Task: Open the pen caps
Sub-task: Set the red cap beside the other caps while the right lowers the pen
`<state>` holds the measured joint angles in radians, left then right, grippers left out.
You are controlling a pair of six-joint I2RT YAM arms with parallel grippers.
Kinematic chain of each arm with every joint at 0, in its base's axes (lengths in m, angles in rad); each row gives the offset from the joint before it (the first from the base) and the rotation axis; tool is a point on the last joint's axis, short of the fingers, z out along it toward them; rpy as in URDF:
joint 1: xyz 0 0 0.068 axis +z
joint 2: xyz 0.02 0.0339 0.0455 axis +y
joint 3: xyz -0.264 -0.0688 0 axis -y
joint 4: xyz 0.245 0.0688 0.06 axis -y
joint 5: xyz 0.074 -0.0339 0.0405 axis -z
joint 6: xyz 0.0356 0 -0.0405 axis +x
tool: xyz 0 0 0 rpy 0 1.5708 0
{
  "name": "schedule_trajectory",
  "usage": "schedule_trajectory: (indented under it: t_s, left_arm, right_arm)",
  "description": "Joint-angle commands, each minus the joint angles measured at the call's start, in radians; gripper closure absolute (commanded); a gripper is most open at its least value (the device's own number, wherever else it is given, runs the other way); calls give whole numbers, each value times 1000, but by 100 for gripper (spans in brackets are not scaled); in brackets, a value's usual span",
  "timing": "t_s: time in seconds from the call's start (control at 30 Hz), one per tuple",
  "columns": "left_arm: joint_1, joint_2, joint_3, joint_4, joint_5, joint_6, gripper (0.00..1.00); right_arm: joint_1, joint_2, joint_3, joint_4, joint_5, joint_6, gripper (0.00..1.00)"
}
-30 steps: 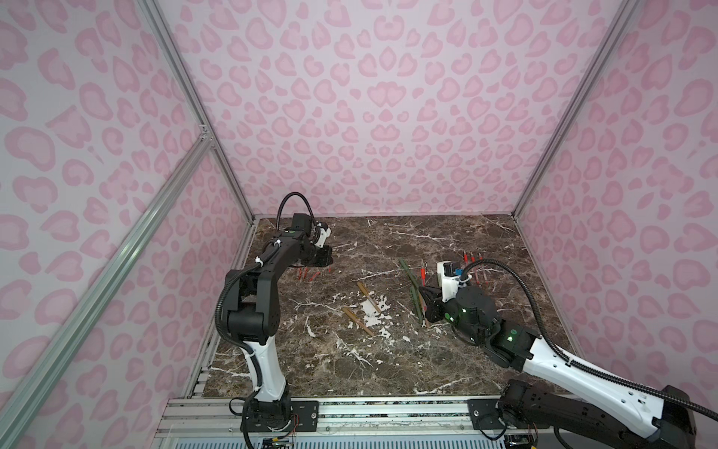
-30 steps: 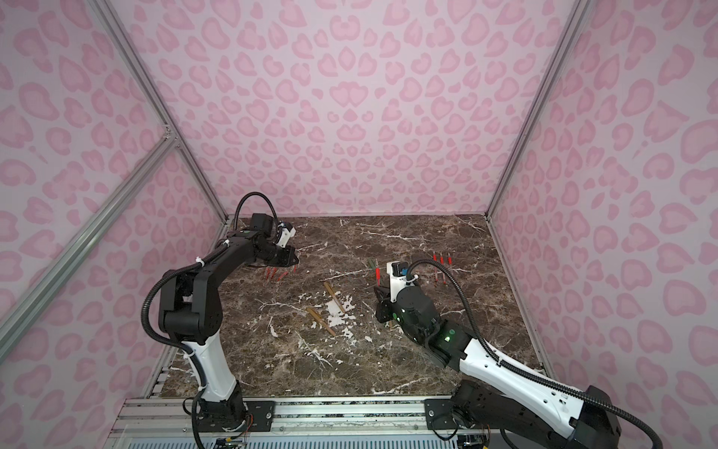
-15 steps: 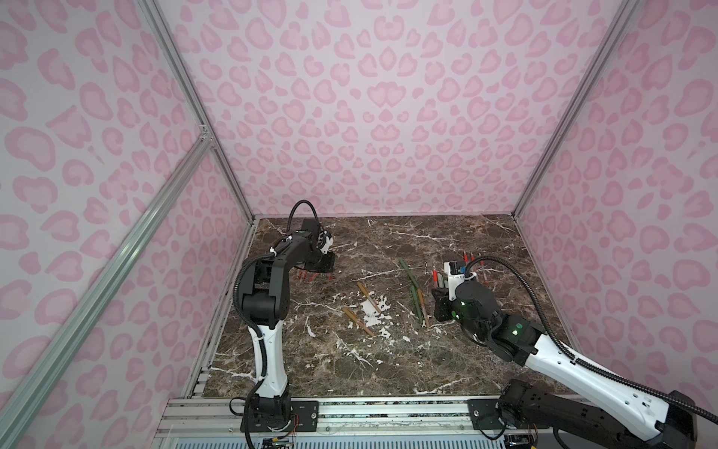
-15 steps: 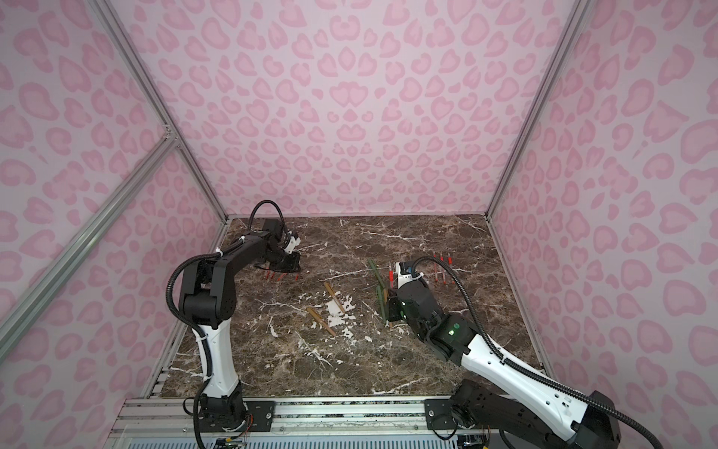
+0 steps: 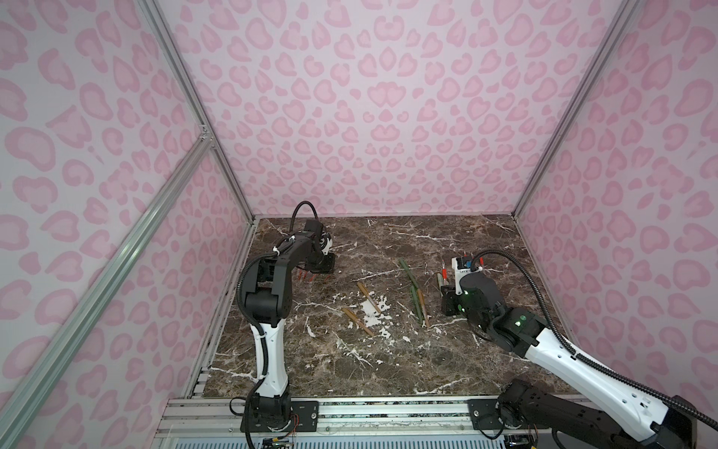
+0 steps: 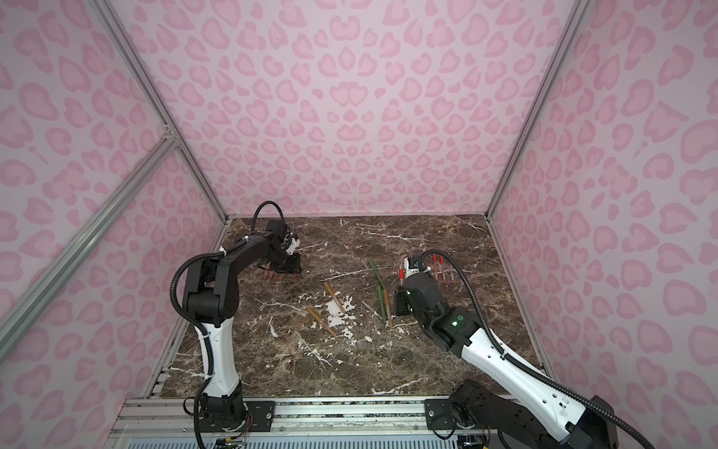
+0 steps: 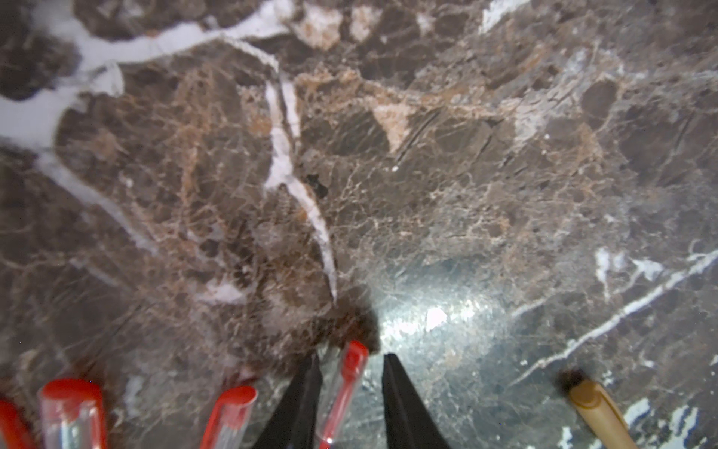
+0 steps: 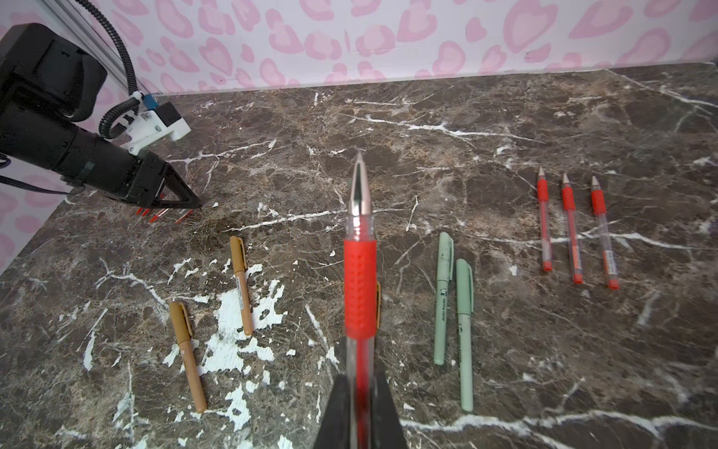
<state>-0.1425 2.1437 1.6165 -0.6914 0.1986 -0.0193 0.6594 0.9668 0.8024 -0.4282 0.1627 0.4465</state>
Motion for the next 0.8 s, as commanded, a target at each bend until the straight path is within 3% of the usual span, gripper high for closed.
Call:
schedule_trajectory:
  t_s: [0.0, 0.23, 0.77]
  left_arm:
    - [-4, -57, 9, -20, -18, -11, 59]
    - [-11, -255, -75, 17, 25, -36, 43]
    - [-8, -882, -557, 288, 86, 73, 11]
  right_arm:
    - [-43, 8, 23, -40, -27, -24, 100]
    - [-161, 92, 79, -83, -74, -111, 100]
    - [-423, 521, 311, -145, -141, -264, 100]
